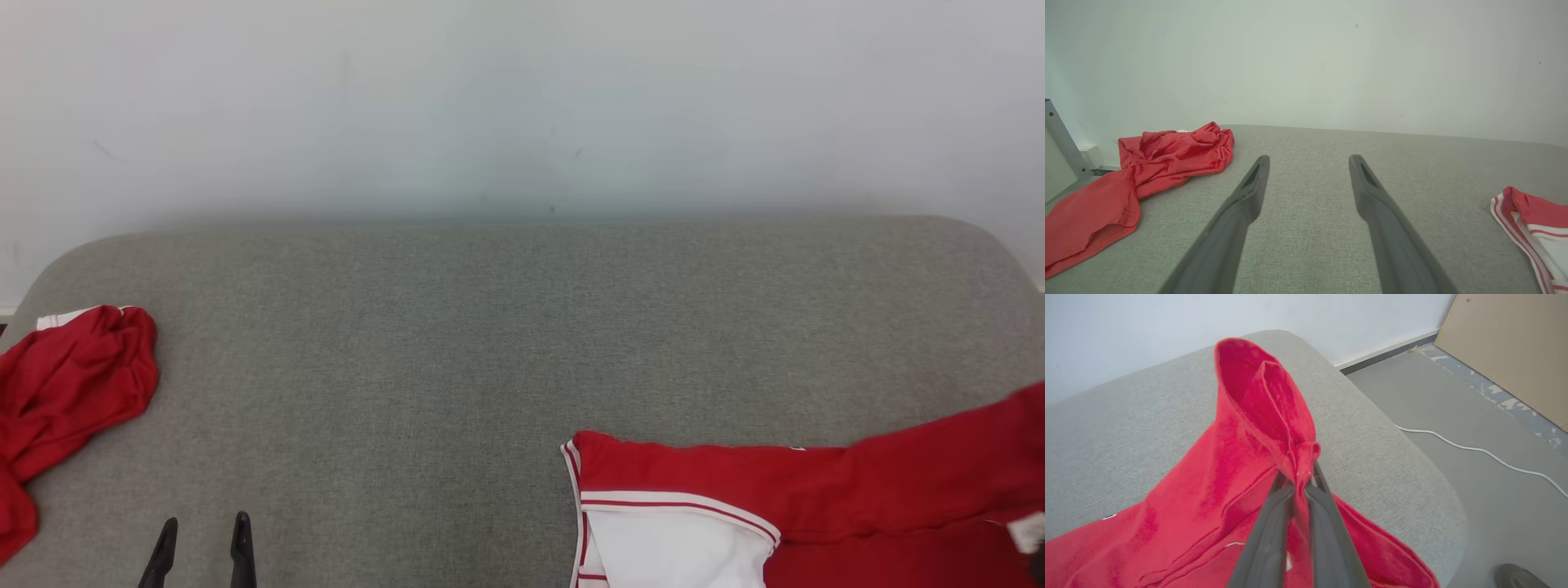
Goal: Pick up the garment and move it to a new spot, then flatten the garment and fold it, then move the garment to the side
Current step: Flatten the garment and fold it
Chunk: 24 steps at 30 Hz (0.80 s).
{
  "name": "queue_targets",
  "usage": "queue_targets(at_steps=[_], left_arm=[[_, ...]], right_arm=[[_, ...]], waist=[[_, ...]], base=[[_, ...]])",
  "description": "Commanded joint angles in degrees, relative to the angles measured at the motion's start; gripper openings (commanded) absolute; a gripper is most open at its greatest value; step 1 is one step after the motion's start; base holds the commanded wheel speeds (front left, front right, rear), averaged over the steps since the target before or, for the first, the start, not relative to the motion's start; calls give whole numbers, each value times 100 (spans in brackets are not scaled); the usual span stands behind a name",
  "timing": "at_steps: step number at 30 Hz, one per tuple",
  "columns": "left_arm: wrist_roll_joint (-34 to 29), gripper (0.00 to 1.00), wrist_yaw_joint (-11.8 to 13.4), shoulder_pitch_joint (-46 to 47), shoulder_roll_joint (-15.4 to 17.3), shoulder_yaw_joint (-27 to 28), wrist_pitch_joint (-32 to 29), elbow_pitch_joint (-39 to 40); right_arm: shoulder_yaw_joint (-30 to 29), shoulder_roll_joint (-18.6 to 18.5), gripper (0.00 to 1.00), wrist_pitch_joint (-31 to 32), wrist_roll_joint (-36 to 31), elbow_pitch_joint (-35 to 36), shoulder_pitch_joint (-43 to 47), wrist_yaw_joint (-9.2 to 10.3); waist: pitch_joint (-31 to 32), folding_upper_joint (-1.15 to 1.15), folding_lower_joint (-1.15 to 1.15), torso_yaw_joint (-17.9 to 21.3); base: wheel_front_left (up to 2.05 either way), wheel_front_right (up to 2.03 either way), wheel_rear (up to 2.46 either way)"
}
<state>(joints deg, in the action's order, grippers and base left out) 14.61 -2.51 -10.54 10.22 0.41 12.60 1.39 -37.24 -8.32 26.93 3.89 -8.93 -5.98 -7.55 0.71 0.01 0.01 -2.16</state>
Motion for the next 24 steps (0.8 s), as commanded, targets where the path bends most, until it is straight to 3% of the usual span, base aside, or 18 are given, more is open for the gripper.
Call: queue_targets(at_steps=[1, 9, 15, 19, 24], left_arm=[[63, 100, 19, -43, -9, 4, 36, -5], [93, 100, 11, 56, -36, -91, 50, -104], [108, 100, -19, 110, 4, -124, 32, -149], [112, 100, -30, 139, 12, -172, 19, -167], [129, 100, -21, 117, 15, -215, 15, -189]], right_arm=[[330, 125, 0, 114, 246, 209, 82, 13], [2476, 513, 0, 560, 1192, 940, 387, 13], [4035, 545, 0, 462, 2029, 759, 486, 13], [4670, 542, 0, 228, 2198, 357, 352, 13], [4925, 542, 0, -191, 2271, -186, 106, 12]], waist=[[21, -1, -1, 74], [58, -1, -1, 91], [50, -1, -1, -78], [39, -1, -1, -226], [8, -1, -1, -377]], base=[[0, 0, 0], [0, 0, 0], [0, 0, 0], [0, 0, 0], [0, 0, 0]])
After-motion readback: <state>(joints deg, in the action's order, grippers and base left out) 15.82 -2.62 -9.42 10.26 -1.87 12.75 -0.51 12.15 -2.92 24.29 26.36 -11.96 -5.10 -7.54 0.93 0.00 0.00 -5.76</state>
